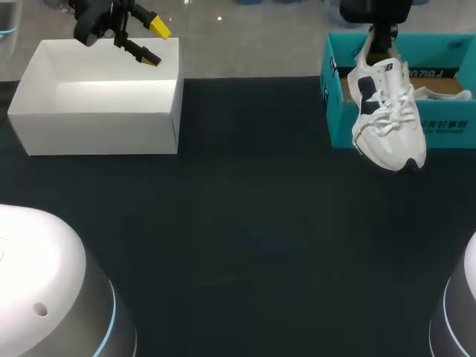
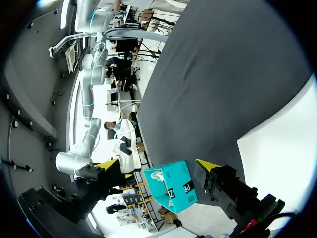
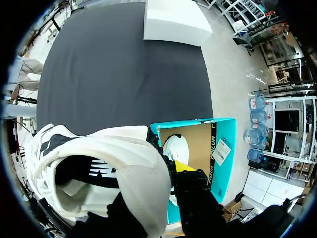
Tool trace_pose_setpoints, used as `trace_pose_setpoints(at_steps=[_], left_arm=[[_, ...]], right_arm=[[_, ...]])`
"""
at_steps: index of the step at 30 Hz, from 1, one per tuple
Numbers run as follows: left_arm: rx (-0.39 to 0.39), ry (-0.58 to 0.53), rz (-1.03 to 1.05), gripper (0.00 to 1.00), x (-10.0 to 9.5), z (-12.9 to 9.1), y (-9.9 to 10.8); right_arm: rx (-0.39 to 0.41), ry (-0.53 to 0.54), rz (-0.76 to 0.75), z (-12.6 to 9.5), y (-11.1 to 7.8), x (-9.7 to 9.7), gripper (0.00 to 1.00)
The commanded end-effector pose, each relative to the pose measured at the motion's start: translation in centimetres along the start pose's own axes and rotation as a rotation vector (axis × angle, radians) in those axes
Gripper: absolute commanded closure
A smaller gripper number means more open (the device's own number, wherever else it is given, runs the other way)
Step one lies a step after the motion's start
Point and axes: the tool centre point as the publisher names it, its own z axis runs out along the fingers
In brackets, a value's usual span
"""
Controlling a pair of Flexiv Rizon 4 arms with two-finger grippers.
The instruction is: Take the shoe out of the shoebox, open the shoe tongue, remove and reinsert the insole, then place the shoe into the shoebox
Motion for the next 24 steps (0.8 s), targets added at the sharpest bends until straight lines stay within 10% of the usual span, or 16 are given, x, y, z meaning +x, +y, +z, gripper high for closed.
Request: trace_pose_setpoints(at_steps=[1, 24], left_arm=[[0.003, 0.002, 0.001, 0.00, 0.0, -0.1, 0.1], [0.003, 0.002, 0.001, 0.00, 0.0, -0.1, 0.1]], right_arm=[[-0.008, 0.024, 0.002, 0.3, -2.0, -1.1, 1.00], [0.118, 0.016, 0.009, 5.8, -16.0, -14.3, 1.00]])
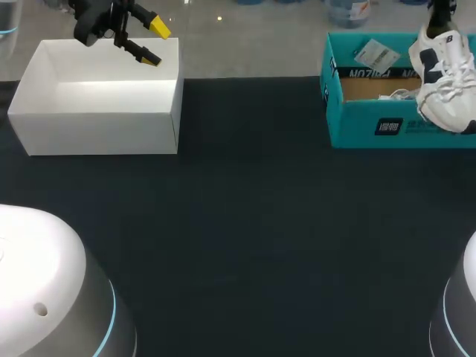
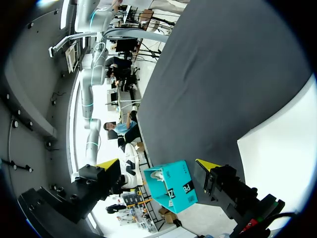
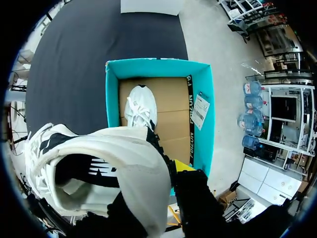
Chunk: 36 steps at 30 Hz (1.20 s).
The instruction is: Take the shoe out of the shoebox, open the shoe tongue, remove and reinsert the insole, then place the shoe into the shoebox
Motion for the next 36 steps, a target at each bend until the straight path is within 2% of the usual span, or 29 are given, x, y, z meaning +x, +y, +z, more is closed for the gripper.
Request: trace_pose_setpoints(at_steps=[1, 6, 11, 13, 19, 22, 24, 36], left_arm=[[0.004, 0.002, 0.001, 0.00, 0.0, -0.1, 0.1], [0.004, 0.002, 0.001, 0.00, 0.0, -0.1, 0.1], [0.004, 0.002, 0.001, 0.00, 0.0, -0.1, 0.1], [0.004, 0.002, 0.001, 0.00, 0.0, -0.1, 0.1], [0.004, 0.002, 0.001, 0.00, 0.0, -0.1, 0.1], [0.004, 0.002, 0.001, 0.00, 0.0, -0.1, 0.1], [0.004, 0.002, 0.001, 0.00, 0.0, -0.1, 0.1], [0.004, 0.002, 0.001, 0.00, 0.0, -0.1, 0.1]], right_arm=[[0.010, 0.057, 0.011, 1.8, -1.4, -2.9, 1.00], [0.027, 0.068, 0.065, 2.9, -3.4, -4.8, 1.00], [0.040, 0.063, 0.085, 3.4, -4.3, -6.7, 1.00], [0.020, 0.066, 0.101, 3.6, -4.7, -7.4, 1.00], [0.016, 0.071, 0.112, 4.8, -5.8, -8.7, 1.00], [0.019, 0.087, 0.125, 5.4, -6.4, -9.1, 1.00], [0.016, 0.054, 0.173, 5.6, -6.9, -9.5, 1.00], [0.016, 0.054, 0.173, 5.6, -6.9, -9.5, 1.00]])
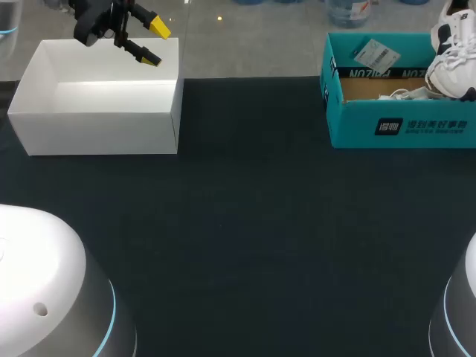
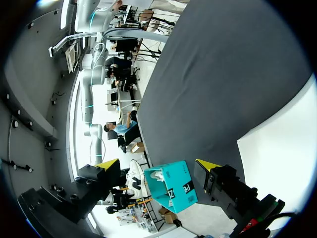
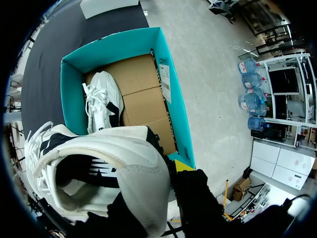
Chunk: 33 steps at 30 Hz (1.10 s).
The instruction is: Take the shoe out of the shoebox, open the shoe tongue, remove and reinsert the insole, then place the shoe into the shoebox
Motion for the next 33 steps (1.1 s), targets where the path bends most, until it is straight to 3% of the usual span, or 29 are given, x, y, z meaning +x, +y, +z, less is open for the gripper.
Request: trace_pose_setpoints(at_steps=[1, 6, 10, 13, 15, 19, 25, 33], left_arm=[[0.003, 0.002, 0.001, 0.00, 0.0, -0.1, 0.1], [0.003, 0.002, 0.001, 0.00, 0.0, -0.1, 0.1], [0.003, 0.002, 0.001, 0.00, 0.0, -0.1, 0.1], [0.003, 0.002, 0.001, 0.00, 0.0, -0.1, 0.1], [0.003, 0.002, 0.001, 0.00, 0.0, -0.1, 0.1], [0.003, 0.002, 0.001, 0.00, 0.0, -0.1, 0.1], [0.003, 0.002, 0.001, 0.00, 0.0, -0.1, 0.1], [0.003, 0.002, 0.001, 0.00, 0.0, -0.1, 0.1]], right_arm=[[0.001, 0.002, -0.001, -0.2, -0.1, 0.0, 1.00], [-0.008, 0.019, 0.045, -0.2, -0.2, -0.1, 1.00], [0.043, 0.027, 0.433, -0.8, -1.0, -1.0, 1.00], [0.057, -0.028, 0.649, -1.3, -1.0, -0.8, 1.00], [0.047, -0.033, 0.850, -1.8, -1.2, -0.8, 1.00], [0.015, -0.035, 1.099, -2.0, -0.9, -0.9, 1.00], [-0.013, -0.043, 1.525, -1.0, -1.8, -0.6, 1.00], [-0.017, -0.061, 1.558, -1.0, -2.0, -0.5, 1.00]])
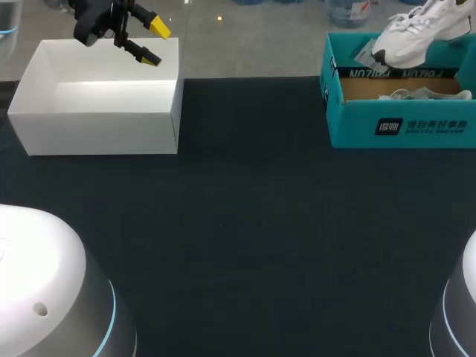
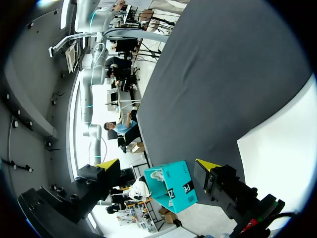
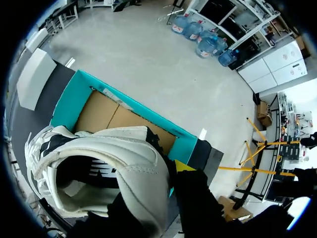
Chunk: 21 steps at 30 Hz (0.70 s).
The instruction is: Take the shoe out of the shoebox, open the shoe tongue, remove and reinsert the insole, then place the shoe into the shoebox
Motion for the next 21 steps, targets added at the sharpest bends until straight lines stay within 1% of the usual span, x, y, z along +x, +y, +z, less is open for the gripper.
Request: trace_pose_setpoints(at_steps=[1, 12, 16, 18, 21], left_arm=[[0.003, 0.002, 0.001, 0.00, 0.0, -0.1, 0.1], [0.003, 0.002, 0.001, 0.00, 0.0, -0.1, 0.1], [0.003, 0.002, 0.001, 0.00, 0.0, -0.1, 0.1], [0.003, 0.002, 0.001, 0.00, 0.0, -0.1, 0.1], [0.003, 0.002, 0.001, 0.00, 0.0, -0.1, 0.1]], right_arm=[[-0.039, -0.030, 0.719, -0.1, -0.2, 0.2, 1.00], [-0.039, -0.030, 0.719, -0.1, -0.2, 0.2, 1.00], [0.020, -0.014, 0.720, 0.9, -1.3, 1.6, 1.00], [0.028, -0.009, 0.716, 1.2, -1.7, 2.1, 1.00], [0.042, -0.008, 0.710, 1.7, -2.4, 2.4, 1.00]])
